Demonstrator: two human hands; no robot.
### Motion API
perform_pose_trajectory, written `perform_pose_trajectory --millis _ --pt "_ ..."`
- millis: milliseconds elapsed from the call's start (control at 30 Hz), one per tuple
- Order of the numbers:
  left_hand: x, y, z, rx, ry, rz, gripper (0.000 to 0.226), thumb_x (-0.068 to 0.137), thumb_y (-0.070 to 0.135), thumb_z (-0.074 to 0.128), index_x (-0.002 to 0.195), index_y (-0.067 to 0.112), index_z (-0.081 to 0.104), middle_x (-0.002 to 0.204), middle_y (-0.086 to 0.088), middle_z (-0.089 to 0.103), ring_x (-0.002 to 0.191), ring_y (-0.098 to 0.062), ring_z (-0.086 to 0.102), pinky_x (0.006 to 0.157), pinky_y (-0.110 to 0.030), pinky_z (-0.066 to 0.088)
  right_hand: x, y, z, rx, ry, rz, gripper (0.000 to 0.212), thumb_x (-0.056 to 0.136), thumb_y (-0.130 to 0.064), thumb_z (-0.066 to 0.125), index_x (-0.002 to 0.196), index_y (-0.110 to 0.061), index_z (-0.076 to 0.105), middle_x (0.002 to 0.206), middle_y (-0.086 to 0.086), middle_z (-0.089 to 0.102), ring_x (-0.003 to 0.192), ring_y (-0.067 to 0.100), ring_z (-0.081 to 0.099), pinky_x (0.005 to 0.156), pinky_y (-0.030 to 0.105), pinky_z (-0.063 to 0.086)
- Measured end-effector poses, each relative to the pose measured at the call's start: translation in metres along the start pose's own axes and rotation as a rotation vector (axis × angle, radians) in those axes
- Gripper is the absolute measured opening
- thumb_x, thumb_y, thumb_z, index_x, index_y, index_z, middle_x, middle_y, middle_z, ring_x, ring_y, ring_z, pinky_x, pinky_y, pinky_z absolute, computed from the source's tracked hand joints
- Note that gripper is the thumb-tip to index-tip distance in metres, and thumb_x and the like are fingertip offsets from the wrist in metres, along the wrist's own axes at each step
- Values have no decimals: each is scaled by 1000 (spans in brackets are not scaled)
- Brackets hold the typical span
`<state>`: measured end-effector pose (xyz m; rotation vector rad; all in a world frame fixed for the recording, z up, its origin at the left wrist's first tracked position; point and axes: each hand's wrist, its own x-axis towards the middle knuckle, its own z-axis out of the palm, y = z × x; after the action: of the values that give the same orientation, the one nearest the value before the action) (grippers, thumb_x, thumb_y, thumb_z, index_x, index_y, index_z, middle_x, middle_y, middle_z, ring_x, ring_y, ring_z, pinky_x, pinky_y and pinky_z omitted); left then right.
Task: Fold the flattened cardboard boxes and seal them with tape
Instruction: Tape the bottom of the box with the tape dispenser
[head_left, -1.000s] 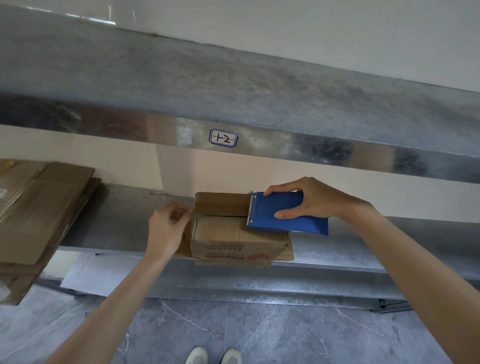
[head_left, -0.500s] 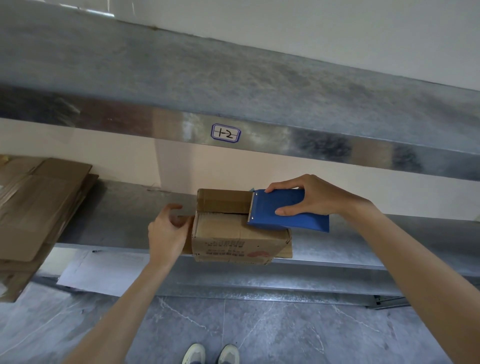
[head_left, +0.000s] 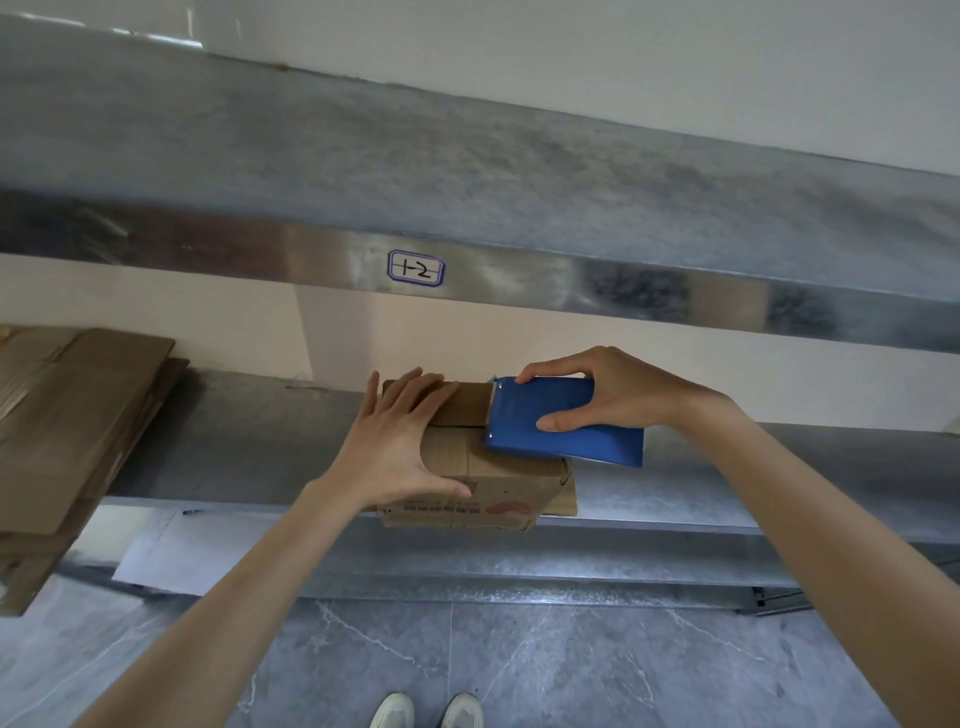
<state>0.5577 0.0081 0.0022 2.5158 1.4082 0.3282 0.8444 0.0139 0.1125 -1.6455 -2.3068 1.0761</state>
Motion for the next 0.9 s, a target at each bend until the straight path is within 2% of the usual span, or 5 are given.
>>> perform_pose_trajectory --millis 67,167,500,667,900 --pt "0 -2 5 -43 87 22 120 55 87 69 153 27 33 156 3 33 147 -22 26 123 -49 6 -2 1 0 13 -6 -3 48 77 -54 79 121 -61 59 126 -45 51 118 -10 52 104 27 46" --pt "0 -6 7 -88 114 56 116 54 83 72 150 28 37 151 4 38 141 -20 34 123 -49 13 -6 5 -1 44 -29 -16 50 76 -55 79 120 -65 57 126 -46 51 119 -12 51 105 25 45" --pt "2 -10 7 -138 63 65 113 55 82 70 151 33 34 152 9 35 142 -16 31 124 -47 11 -30 39 -17 125 -49 -20 53 68 -62 79 118 -62 61 125 -41 56 115 -15 53 100 20 45" --pt "3 -12 8 -142 50 58 113 55 82 71 151 36 33 153 13 32 144 -13 28 125 -46 11 -53 67 -33 109 -22 40 57 62 -64 79 116 -63 62 124 -42 56 113 -15 55 101 24 48" --pt "3 -11 7 -162 36 35 114 54 80 74 152 38 32 154 16 30 145 -11 25 125 -45 11 -60 80 -38 51 -28 83 54 72 -45 85 115 -65 61 120 -44 57 110 -12 57 99 26 52"
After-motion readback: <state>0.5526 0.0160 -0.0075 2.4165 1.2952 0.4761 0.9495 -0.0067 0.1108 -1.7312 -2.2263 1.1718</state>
